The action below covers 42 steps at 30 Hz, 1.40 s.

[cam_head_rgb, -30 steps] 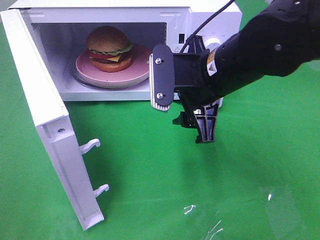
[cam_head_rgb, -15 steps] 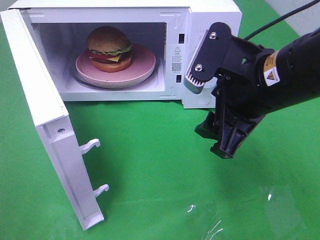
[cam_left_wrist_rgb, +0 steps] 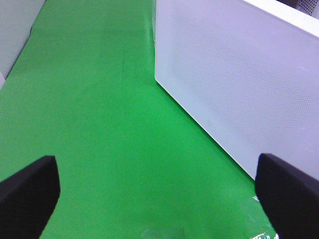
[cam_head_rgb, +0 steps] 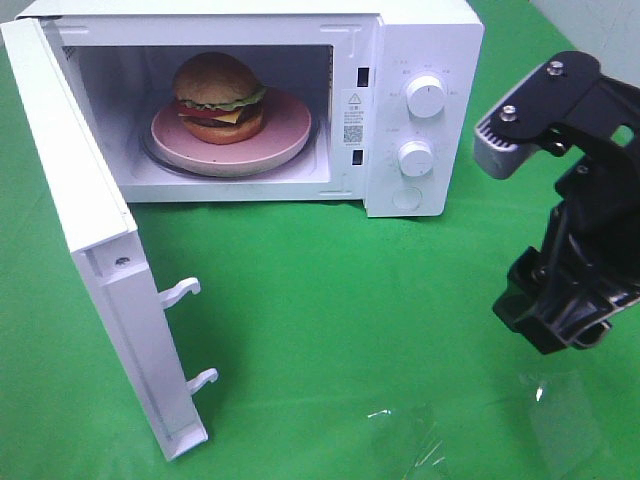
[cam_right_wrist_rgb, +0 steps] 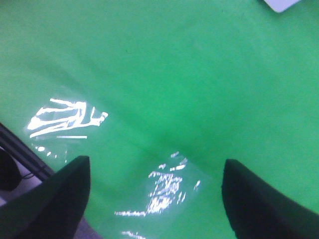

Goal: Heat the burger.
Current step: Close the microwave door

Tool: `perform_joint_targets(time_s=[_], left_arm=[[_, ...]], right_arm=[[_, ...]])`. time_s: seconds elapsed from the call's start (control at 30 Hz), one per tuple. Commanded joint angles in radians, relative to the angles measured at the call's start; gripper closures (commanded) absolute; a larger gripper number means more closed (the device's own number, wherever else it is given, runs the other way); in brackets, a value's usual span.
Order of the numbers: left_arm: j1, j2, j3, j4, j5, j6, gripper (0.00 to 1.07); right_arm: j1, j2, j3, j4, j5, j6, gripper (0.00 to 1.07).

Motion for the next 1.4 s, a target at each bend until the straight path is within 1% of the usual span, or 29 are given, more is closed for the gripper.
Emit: perform_joint_targets(time_s=[0.03, 0.3, 0.4, 0.47, 0.63, 0.67, 0.7, 0.73, 0.77, 0.8, 0.83, 0.87, 0.9, 0.93, 0.97, 1.0, 1.03, 1.07, 1.1, 1.13, 1.17, 1.2, 1.23, 1.27, 1.3, 1.4], left_arm=[[0.004, -0.019, 0.002, -0.003, -0.004, -0.006, 0.06], [0.004, -0.019, 0.002, -0.003, -0.004, -0.006, 0.06], [0.004, -0.019, 0.002, -0.003, -0.004, -0.006, 0.06], [0.004, -0.019, 0.002, -0.003, -0.004, -0.006, 0.06], [0.004, -0.019, 0.002, -0.003, -0.004, -0.006, 0.06], [0.004, -0.019, 0.002, -0.003, -0.004, -0.006, 0.06], [0.004, -0.019, 0.002, -0.003, -0.004, -0.006, 0.06], [0.004, -0.019, 0.002, -0.003, -0.004, -0.006, 0.06], [0.004, -0.019, 0.002, -0.003, -0.004, -0.006, 0.06], [0.004, -0.019, 0.002, -0.003, -0.004, -0.006, 0.06], [0.004, -0.019, 0.002, -0.003, -0.004, -0.006, 0.06], [0.004, -0.019, 0.002, -0.003, -0.004, -0.006, 0.06], [0.004, -0.019, 0.002, -0.003, -0.004, -0.006, 0.06], [0.004, -0.019, 0.002, -0.003, -0.004, -0.006, 0.06], [0.004, -0.019, 0.002, -0.003, -0.004, -0.006, 0.06], [0.004, -0.019, 0.002, -0.003, -0.004, -0.006, 0.06], [0.004, -0.019, 0.002, -0.003, -0.004, -0.006, 0.06], [0.004, -0.019, 0.002, -0.003, -0.004, -0.006, 0.06], [0.004, -0.019, 0.002, -0.003, -0.004, -0.006, 0.06], [0.004, -0.019, 0.002, -0.003, -0.004, -0.006, 0.06], [0.004, -0.019, 0.002, -0.003, -0.004, -0.006, 0.06], [0.004, -0.019, 0.002, -0.003, -0.004, -0.006, 0.06], [0.004, -0.019, 0.002, -0.003, -0.004, -0.006, 0.06], [0.004, -0.019, 0.002, -0.003, -0.004, -0.006, 0.06], [0.004, -0.019, 0.002, -0.003, -0.004, -0.006, 0.06], [0.004, -0.019, 0.002, -0.003, -0.004, -0.006, 0.06]], right_arm=[[0.000, -0.034, 0.008, 0.004, 0.063, 0.019, 0.37], [0.000, -0.182, 0.010, 0.005, 0.146, 0.044, 0.37], [0.000, -0.199, 0.010, 0.005, 0.151, 0.050, 0.37], [0.000, -0.255, 0.010, 0.003, 0.189, 0.061, 0.37], [0.000, -0.312, 0.010, 0.003, 0.190, 0.069, 0.37], [-0.009, -0.352, 0.010, 0.001, 0.190, 0.069, 0.37], [-0.050, -0.373, 0.015, 0.010, 0.190, 0.069, 0.37], [-0.050, -0.373, 0.015, 0.010, 0.190, 0.069, 0.37], [-0.097, -0.390, 0.035, 0.012, 0.187, 0.063, 0.37], [-0.097, -0.390, 0.035, 0.012, 0.187, 0.063, 0.37], [-0.159, -0.418, 0.065, 0.011, 0.179, 0.055, 0.37], [-0.159, -0.418, 0.065, 0.011, 0.179, 0.055, 0.37], [-0.187, -0.435, 0.088, 0.011, 0.173, 0.053, 0.37], [-0.237, -0.472, 0.124, 0.012, 0.158, 0.054, 0.37], [-0.237, -0.472, 0.124, 0.012, 0.158, 0.054, 0.37], [-0.274, -0.509, 0.156, 0.021, 0.147, 0.062, 0.37], [-0.274, -0.509, 0.156, 0.021, 0.147, 0.062, 0.37], [-0.312, -0.549, 0.188, 0.042, 0.135, 0.064, 0.37], [-0.312, -0.549, 0.188, 0.042, 0.135, 0.064, 0.37], [-0.361, -0.593, 0.212, 0.074, 0.133, 0.064, 0.37], [-0.361, -0.593, 0.212, 0.074, 0.133, 0.064, 0.37], [-0.408, -0.632, 0.226, 0.095, 0.132, 0.064, 0.37], [-0.408, -0.632, 0.226, 0.095, 0.132, 0.064, 0.37], [-0.454, -0.676, 0.233, 0.112, 0.136, 0.062, 0.37], [-0.475, -0.698, 0.233, 0.113, 0.136, 0.062, 0.37], [-0.501, -0.739, 0.233, 0.115, 0.139, 0.062, 0.37]])
